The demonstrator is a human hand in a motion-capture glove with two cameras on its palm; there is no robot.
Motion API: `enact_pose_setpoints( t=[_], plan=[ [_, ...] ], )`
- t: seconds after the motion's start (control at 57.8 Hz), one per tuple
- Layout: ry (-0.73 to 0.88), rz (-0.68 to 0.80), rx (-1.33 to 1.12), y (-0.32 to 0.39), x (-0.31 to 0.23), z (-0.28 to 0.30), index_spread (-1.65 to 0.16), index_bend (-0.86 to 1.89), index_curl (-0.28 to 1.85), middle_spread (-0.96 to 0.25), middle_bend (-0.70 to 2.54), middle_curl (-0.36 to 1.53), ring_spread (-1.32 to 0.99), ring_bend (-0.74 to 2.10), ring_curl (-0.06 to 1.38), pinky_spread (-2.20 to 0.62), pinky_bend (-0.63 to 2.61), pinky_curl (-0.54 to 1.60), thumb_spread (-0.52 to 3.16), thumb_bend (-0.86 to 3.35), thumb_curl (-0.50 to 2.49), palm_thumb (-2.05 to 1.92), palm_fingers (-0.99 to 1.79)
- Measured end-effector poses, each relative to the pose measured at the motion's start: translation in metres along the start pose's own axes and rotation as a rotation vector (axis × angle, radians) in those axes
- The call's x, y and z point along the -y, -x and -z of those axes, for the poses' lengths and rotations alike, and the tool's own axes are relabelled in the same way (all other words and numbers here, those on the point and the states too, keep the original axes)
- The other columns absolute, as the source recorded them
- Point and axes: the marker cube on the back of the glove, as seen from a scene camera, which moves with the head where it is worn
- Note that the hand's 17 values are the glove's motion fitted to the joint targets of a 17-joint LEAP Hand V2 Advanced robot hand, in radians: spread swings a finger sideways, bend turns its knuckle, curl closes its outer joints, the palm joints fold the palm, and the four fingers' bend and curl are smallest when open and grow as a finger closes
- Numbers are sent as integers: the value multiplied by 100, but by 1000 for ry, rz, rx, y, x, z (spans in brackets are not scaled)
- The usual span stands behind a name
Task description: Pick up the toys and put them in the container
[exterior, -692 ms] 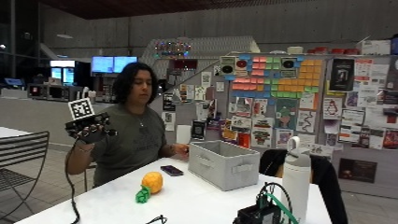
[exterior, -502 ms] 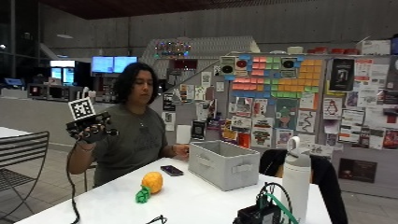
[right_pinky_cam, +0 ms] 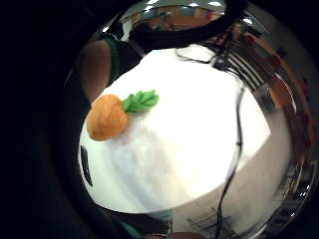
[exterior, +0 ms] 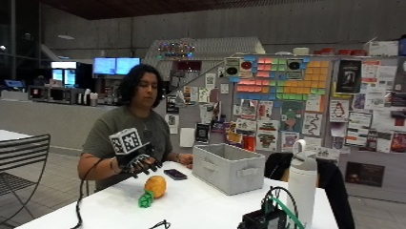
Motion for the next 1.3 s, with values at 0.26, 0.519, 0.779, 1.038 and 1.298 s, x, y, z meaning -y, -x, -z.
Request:
enact_pose_setpoints(
  t=[0.26,0.519,0.779,1.038,1.298],
  plan=[
    [87,-150,2,10,27,-85,-41,48,35,-9,22,22,-6,24,9,6,76,32,112,3,28,9,34],
    [-136,-117,-103,22,20,-84,-37,19,31,-27,51,36,-38,90,32,-27,82,34,109,20,47,52,111],
    [-324,30,98,120,24,26,-38,37,46,-38,86,57,-45,117,47,-39,101,46,83,18,63,63,121],
    [-362,341,361,306,99,105,-39,50,63,-40,104,73,-42,132,57,-40,110,51,70,13,74,64,110],
    [-51,412,440,399,150,54,-39,50,77,-40,97,81,-41,130,60,-39,115,53,66,5,82,59,86]
  ],
)
